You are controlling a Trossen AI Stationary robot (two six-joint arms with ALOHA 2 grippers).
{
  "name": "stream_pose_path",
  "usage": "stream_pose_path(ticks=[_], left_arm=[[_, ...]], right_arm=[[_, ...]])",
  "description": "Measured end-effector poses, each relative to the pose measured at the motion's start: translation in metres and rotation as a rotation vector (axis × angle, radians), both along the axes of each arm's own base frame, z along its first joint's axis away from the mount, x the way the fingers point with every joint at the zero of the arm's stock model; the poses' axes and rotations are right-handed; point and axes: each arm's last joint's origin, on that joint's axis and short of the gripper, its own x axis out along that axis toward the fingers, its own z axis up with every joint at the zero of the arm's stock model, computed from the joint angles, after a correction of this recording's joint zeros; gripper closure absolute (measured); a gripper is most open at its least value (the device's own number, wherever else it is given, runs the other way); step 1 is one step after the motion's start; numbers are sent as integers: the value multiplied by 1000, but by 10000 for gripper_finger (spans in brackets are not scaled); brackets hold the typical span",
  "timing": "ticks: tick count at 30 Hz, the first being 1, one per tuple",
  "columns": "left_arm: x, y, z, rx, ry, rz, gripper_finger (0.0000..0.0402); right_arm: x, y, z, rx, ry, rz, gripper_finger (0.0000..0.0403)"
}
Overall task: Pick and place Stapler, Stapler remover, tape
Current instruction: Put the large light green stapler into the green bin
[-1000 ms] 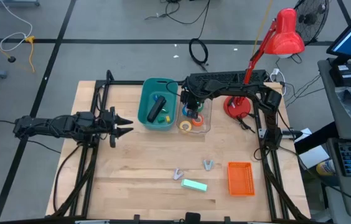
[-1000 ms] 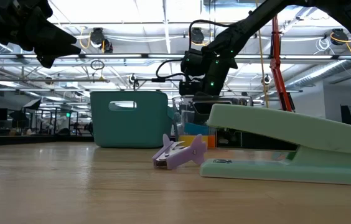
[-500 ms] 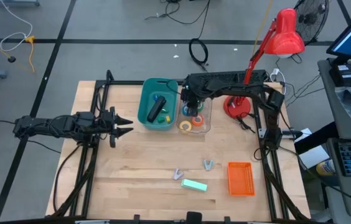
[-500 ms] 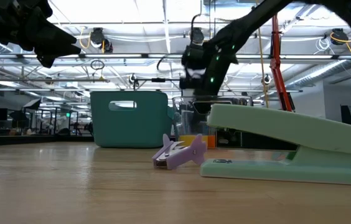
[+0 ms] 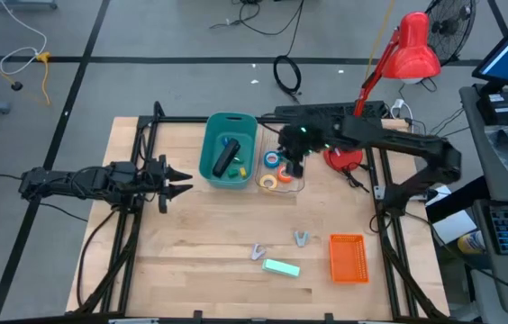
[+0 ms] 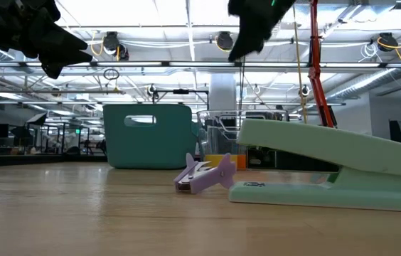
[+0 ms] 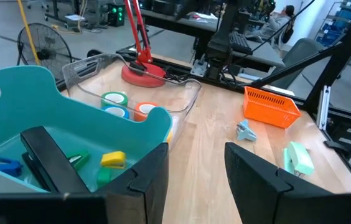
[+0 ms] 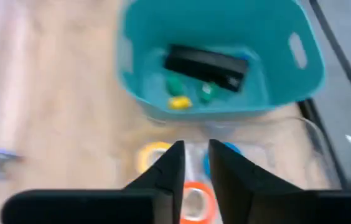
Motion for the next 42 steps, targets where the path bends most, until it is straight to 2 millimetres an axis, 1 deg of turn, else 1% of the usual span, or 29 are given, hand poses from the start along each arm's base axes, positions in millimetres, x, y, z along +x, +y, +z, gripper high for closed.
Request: stream_pose_path(ticks=[3, 5, 6, 11, 14, 18, 23, 26, 28, 31, 35, 38, 42], left_arm=[[0, 0, 0, 1, 0, 0, 245], [0, 0, 0, 0, 0, 0, 245], [0, 0, 0, 0, 0, 0, 245], [0, 0, 0, 0, 0, 0, 245], [0, 0, 0, 0, 0, 1, 245], [0, 1, 1, 2, -13, 33, 245], [0, 1, 3, -63, -39, 45, 245], [0, 1, 3, -103, -43, 48, 245], [0, 1, 3, -129, -46, 42, 245], [0, 0, 3, -148, -49, 41, 245], [0, 0, 3, -158, -53, 42, 245], [0, 0, 3, -167, -55, 44, 245], [0, 0, 3, -201, -60, 49, 245]], right_arm=[[-10, 25, 13, 63, -26, 2, 374], [-14, 40, 16, 100, -22, 10, 394], [-15, 47, 16, 118, -7, 15, 398], [-18, 78, 11, 221, 59, 14, 399], [-18, 92, 11, 259, 62, 19, 401], [-21, 107, 12, 315, 73, 8, 402], [-29, 121, 11, 345, 110, 10, 402], [-30, 127, 5, 377, 88, 4, 402], [-30, 134, -3, 418, 72, 19, 402], [-25, 148, -19, 506, 44, 114, 402], [-26, 166, -43, 562, 43, 229, 402], [-31, 176, -65, 576, 82, 268, 402], [-37, 186, -80, 586, 98, 298, 387]])
